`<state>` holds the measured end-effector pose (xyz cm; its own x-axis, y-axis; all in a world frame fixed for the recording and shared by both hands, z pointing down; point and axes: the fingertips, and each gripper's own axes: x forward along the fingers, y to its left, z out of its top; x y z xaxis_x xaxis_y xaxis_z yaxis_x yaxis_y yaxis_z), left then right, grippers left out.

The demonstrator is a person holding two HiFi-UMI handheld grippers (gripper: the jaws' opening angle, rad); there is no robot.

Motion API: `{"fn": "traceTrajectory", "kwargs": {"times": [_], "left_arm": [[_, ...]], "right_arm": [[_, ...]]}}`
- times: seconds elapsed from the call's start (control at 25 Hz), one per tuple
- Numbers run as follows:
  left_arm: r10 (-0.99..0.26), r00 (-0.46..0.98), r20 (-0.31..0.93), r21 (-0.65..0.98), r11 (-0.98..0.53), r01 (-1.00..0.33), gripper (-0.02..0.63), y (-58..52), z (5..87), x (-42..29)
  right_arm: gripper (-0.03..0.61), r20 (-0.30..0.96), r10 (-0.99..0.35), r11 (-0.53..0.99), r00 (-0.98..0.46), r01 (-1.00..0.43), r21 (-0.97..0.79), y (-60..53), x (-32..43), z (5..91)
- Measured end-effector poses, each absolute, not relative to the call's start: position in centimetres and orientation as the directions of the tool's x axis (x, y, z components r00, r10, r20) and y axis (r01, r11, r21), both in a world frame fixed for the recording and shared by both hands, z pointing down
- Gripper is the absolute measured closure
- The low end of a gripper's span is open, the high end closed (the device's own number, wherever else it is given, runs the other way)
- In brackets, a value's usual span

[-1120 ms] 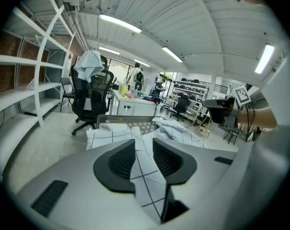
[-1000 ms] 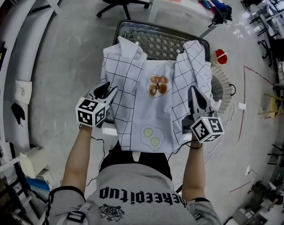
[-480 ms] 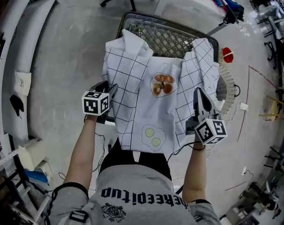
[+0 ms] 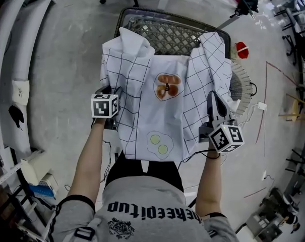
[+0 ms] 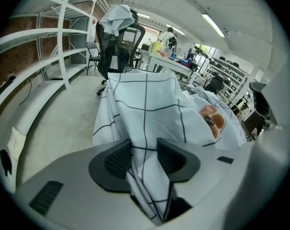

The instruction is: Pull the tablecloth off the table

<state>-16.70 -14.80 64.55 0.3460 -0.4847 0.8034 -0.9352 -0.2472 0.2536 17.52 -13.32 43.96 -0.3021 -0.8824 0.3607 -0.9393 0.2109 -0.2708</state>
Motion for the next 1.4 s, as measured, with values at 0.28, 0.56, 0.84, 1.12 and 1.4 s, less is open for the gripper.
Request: {"fn": "traceTrajectory", "kwargs": {"times": [0.28,0.56,0.84,1.12,1.4], "left_arm": [[-0.481,0.225,0.847,0.144,-0.200,-0.969,0.573,-15.0,64.8,-17.7],[-0.475,0.179,0.862,0.113,-0.165,-0.980,0.588,-15.0,64.9,-17.8],[-0.458,0.123,0.880,0.058,-0.153,-0.987,0.588,-14.9,64.9,-17.8],[-0.450,0.094,0.888,0.040,-0.129,-0.991,0.589,-15.1,65.1,-17.7],[-0.441,0.070,0.895,0.029,-0.101,-0.995,0.589,-15.0,64.9,-17.8]], "right_arm": [[0.568,0.398,-0.879,0.154,-0.263,-0.946,-0.285,-13.2,20.6,45.6],[0.566,0.471,-0.859,0.062,-0.199,-0.955,-0.290,-12.4,25.4,48.5],[0.552,0.557,-0.816,-0.016,-0.152,-0.959,-0.284,-11.2,30.0,52.2],[0.486,0.616,-0.769,-0.039,-0.172,-0.948,-0.315,-11.6,31.6,55.5],[0.402,0.656,-0.707,-0.027,-0.265,-0.916,-0.399,-12.7,31.0,58.8]]}}
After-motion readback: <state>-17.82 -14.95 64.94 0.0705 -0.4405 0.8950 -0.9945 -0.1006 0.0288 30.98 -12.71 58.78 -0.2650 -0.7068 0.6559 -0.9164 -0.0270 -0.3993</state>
